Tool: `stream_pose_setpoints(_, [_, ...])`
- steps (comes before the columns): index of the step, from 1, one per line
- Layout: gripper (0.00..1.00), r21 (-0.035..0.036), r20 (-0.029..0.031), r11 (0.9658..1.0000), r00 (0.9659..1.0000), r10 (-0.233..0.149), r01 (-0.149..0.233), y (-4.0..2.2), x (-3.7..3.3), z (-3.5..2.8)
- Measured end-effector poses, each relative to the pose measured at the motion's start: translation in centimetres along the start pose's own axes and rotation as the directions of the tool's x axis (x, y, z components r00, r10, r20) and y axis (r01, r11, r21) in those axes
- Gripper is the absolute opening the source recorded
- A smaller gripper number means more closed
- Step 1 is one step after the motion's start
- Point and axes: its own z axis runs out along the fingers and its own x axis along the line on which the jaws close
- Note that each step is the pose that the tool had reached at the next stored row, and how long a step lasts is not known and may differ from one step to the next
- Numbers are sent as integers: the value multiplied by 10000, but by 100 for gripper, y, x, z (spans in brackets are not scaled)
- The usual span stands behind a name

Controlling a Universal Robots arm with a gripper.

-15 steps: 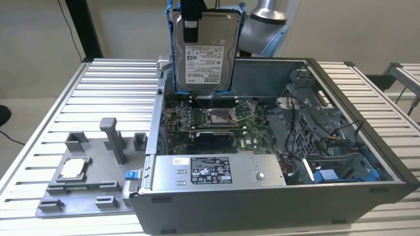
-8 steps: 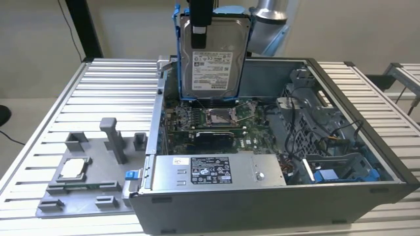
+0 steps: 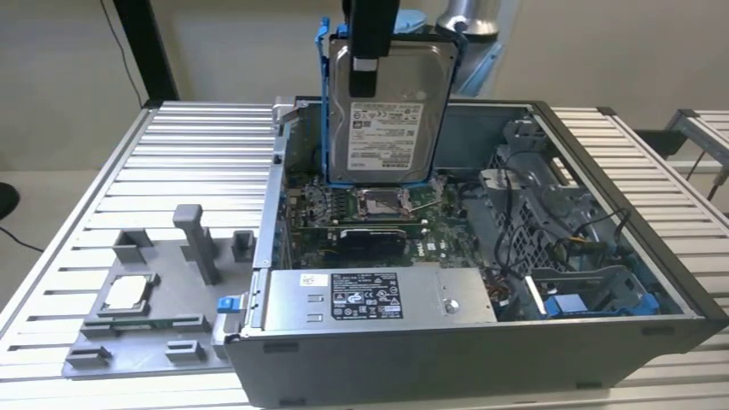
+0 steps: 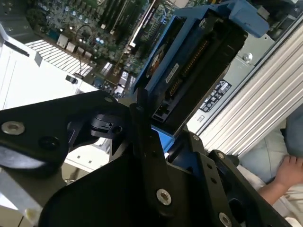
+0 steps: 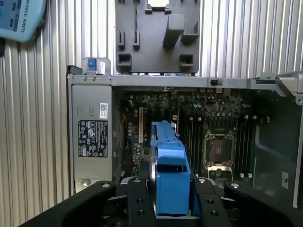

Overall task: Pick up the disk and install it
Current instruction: 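Pick up the disk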

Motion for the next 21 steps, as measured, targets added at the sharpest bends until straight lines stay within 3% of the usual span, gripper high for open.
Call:
stream_pose_setpoints(7, [0,-5,0,10000,10000,-1,1,-135,175,-2])
stream_pose_setpoints(21, [0,-17,0,10000,10000,0,0,-472,463,-5])
